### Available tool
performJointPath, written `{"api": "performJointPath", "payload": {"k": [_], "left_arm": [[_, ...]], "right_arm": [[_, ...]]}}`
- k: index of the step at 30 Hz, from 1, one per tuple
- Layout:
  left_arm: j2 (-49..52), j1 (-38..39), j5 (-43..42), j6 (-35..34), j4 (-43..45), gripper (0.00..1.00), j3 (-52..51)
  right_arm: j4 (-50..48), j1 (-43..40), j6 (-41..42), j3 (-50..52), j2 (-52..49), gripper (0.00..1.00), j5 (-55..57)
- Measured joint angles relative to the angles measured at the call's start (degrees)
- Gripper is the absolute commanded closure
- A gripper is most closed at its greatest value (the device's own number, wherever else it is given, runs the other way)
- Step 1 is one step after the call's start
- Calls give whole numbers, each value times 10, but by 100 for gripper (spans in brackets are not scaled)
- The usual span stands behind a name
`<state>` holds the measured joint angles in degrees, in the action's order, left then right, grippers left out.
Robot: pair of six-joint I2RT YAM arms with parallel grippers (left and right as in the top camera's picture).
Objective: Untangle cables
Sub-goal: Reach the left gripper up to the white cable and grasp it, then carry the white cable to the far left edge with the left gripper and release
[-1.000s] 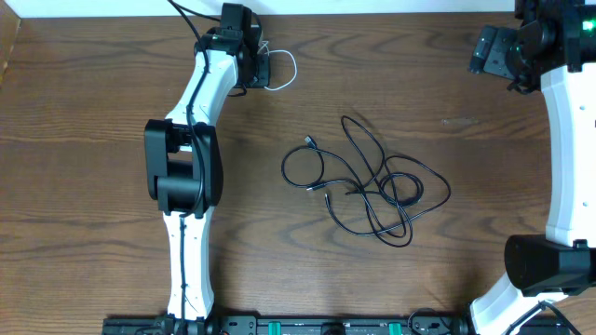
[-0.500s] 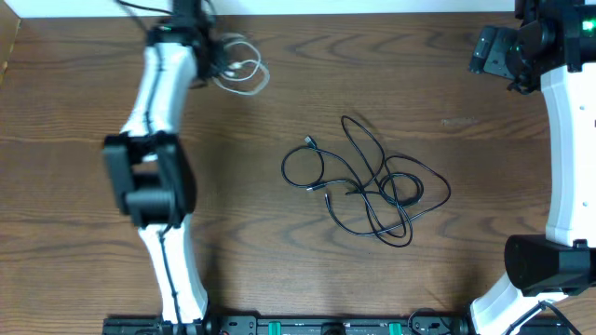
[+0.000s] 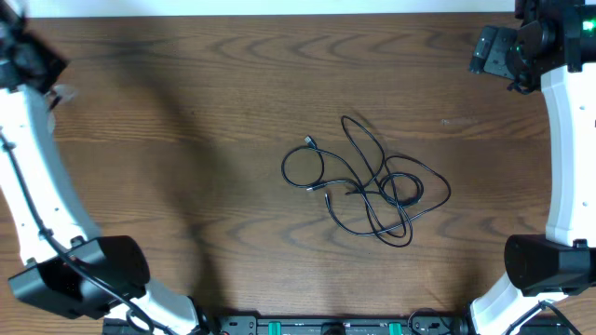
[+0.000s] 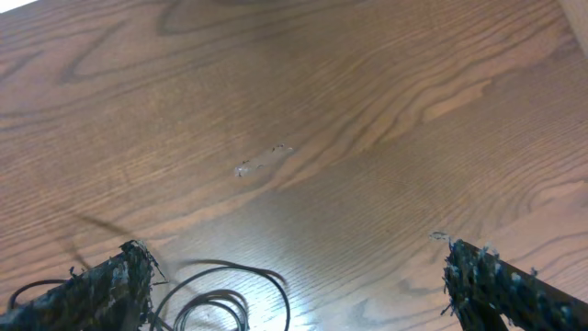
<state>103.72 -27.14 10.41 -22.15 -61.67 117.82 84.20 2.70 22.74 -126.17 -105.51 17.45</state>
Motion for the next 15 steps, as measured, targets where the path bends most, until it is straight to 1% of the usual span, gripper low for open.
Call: {"api": "performJointPath", "payload": {"k": [3, 6, 11, 15], "left_arm": [[4, -41, 3, -6, -27, 93, -4], [4, -69, 5, -8, -28, 92, -12], [7, -100, 5, -8, -2, 93, -24], [12, -121, 5, 4, 47, 93, -27]], "right_arm": [[0, 0, 0, 0, 0, 1, 0], [0, 0, 0, 0, 0, 1, 0], [0, 0, 0, 0, 0, 1, 0], [0, 0, 0, 0, 0, 1, 0]]}}
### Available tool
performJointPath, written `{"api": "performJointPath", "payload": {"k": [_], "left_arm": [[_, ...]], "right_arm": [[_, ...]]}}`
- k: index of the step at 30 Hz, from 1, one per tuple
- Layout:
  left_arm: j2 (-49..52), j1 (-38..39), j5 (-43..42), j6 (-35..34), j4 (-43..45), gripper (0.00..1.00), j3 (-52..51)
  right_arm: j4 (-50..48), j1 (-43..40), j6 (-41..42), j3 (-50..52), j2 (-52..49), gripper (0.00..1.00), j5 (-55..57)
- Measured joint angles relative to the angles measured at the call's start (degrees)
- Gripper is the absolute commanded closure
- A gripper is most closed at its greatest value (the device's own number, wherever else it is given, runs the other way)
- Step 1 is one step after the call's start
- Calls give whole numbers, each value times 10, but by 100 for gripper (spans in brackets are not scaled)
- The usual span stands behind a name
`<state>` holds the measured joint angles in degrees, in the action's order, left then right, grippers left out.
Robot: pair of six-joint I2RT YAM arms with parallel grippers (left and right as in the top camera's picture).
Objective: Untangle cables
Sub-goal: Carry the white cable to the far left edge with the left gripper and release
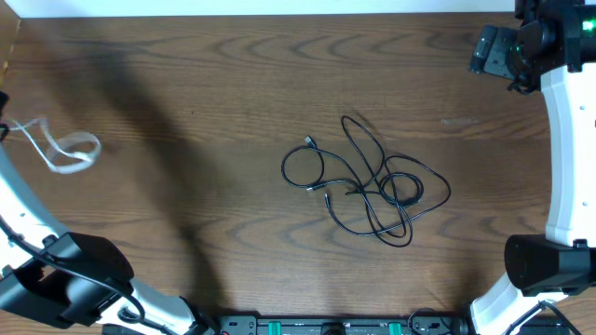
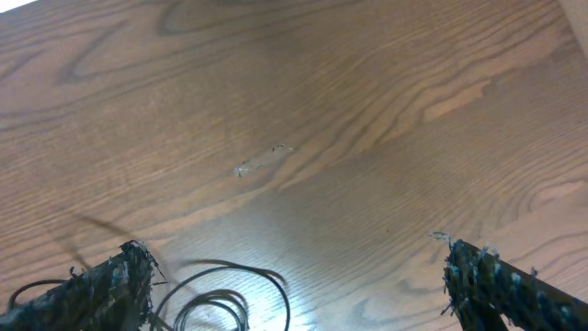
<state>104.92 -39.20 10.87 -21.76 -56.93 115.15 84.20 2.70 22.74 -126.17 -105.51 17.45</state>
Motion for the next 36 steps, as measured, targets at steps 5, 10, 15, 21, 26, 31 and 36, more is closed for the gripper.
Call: {"api": "performJointPath", "payload": {"k": [5, 10, 15, 21, 26, 31, 36], "left_arm": [[18, -23, 0, 10, 40, 92, 0], [60, -54, 0, 12, 49, 92, 0], [120, -86, -8, 24, 49, 92, 0], [165, -103, -85, 68, 65, 93, -2], [165, -102, -166, 90, 91, 92, -2], [165, -102, -220, 108, 100, 71, -2], [165, -102, -184, 100, 66, 61, -2]], "right_arm": [[0, 0, 0, 0, 0, 1, 0], [0, 0, 0, 0, 0, 1, 0], [0, 0, 0, 0, 0, 1, 0], [0, 0, 0, 0, 0, 1, 0], [0, 0, 0, 0, 0, 1, 0], [0, 0, 0, 0, 0, 1, 0], [0, 0, 0, 0, 0, 1, 0]]}}
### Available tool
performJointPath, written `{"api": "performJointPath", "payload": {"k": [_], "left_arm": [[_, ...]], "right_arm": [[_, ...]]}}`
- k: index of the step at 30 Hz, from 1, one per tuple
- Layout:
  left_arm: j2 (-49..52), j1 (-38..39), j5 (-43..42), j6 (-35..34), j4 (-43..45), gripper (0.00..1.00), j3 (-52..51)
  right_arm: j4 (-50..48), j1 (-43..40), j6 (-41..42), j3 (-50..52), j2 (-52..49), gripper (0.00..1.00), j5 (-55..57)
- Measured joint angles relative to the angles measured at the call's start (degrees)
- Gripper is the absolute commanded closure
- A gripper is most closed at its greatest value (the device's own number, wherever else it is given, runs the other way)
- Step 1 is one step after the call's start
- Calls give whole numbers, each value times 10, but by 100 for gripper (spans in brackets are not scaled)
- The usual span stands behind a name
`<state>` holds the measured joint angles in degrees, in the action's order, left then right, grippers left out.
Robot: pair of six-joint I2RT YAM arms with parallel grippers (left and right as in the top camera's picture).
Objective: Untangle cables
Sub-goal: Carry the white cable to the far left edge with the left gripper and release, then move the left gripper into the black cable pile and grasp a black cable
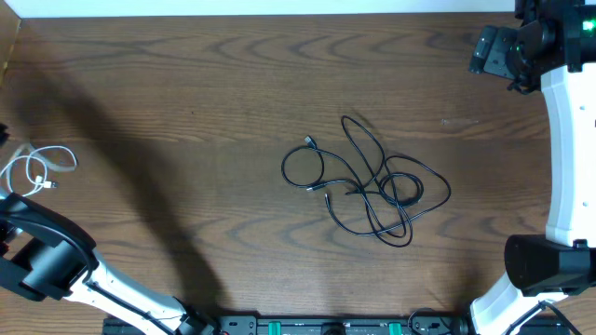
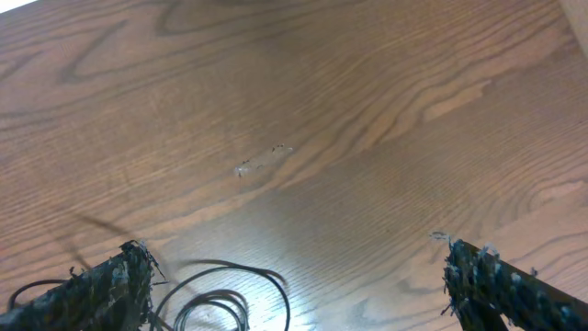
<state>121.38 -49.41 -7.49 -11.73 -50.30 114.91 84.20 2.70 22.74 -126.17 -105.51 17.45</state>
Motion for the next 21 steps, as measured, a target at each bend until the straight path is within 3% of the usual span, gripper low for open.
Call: {"api": "performJointPath", "payload": {"k": [9, 21], "left_arm": [[0, -4, 59, -34, -64, 61, 0], [0, 36, -122, -1, -105, 53, 0]], "right_arm": [[0, 0, 0, 0, 0, 1, 0], [0, 0, 0, 0, 0, 1, 0]]}}
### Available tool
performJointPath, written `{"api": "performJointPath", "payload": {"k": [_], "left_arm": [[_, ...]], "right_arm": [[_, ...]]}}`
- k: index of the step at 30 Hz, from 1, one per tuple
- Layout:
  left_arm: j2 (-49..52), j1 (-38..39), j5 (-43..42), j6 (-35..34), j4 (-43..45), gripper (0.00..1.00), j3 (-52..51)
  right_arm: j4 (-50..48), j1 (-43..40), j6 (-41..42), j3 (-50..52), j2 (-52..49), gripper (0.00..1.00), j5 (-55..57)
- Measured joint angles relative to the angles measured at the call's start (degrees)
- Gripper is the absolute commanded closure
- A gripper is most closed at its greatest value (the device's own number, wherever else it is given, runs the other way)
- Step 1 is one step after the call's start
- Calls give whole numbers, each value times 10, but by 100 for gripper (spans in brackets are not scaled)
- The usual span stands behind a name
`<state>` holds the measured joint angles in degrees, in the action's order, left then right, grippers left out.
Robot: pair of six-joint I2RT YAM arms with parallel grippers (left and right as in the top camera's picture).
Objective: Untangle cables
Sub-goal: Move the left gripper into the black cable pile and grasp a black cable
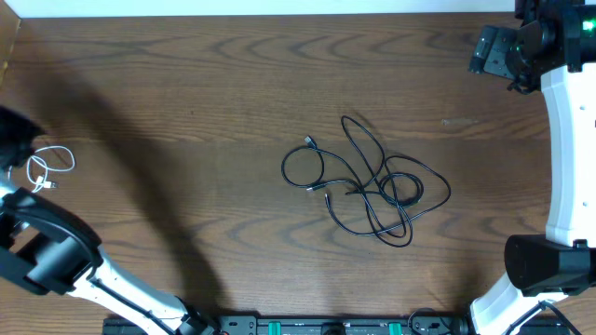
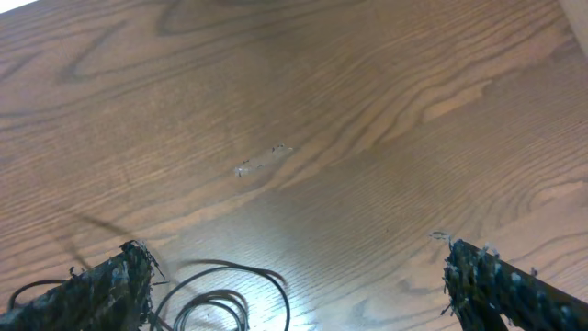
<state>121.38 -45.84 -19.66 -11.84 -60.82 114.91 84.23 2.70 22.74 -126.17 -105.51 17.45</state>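
Note:
A black cable [image 1: 372,181] lies in tangled loops at the middle of the table, its plug ends toward the left. A white cable [image 1: 45,166] lies bunched at the far left edge. The dark end of my left arm [image 1: 13,133] shows just above the white cable, at the frame's edge; its fingers are hidden. My right gripper [image 1: 488,48] hangs high over the back right corner. In the right wrist view my right gripper [image 2: 299,290] stands open, and loops of the black cable [image 2: 220,299] show between the fingers, far below.
The wooden table [image 1: 186,112] has a small pale scuff [image 2: 262,161] right of the black cable. My left arm's white links [image 1: 56,256] fill the front left corner; my right arm's link [image 1: 563,140] runs down the right edge.
The dark end of my left arm has come into view at the left edge above the white cable, which has bunched slightly tighter. The black cable and right arm have not moved.
My left arm stood over the table's back left with a bit of white cable beside it. Then the white cable lay stretched out toward the left edge. Later it lay bunched at that edge, where it stays. The black cable kept its shape throughout.

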Motion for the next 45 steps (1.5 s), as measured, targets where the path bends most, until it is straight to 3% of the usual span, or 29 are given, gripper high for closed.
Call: {"api": "performJointPath", "payload": {"k": [9, 14, 22, 35, 45], "left_arm": [[0, 142, -27, 70, -46, 41, 0], [0, 249, -30, 85, -76, 25, 0], [-1, 423, -32, 89, -103, 20, -11], [-2, 680, -39, 105, -98, 19, -151], [-3, 777, -72, 169, -110, 19, -153]], "right_arm": [[0, 0, 0, 0, 0, 1, 0], [0, 0, 0, 0, 0, 1, 0], [0, 0, 0, 0, 0, 1, 0], [0, 0, 0, 0, 0, 1, 0], [0, 0, 0, 0, 0, 1, 0]]}}
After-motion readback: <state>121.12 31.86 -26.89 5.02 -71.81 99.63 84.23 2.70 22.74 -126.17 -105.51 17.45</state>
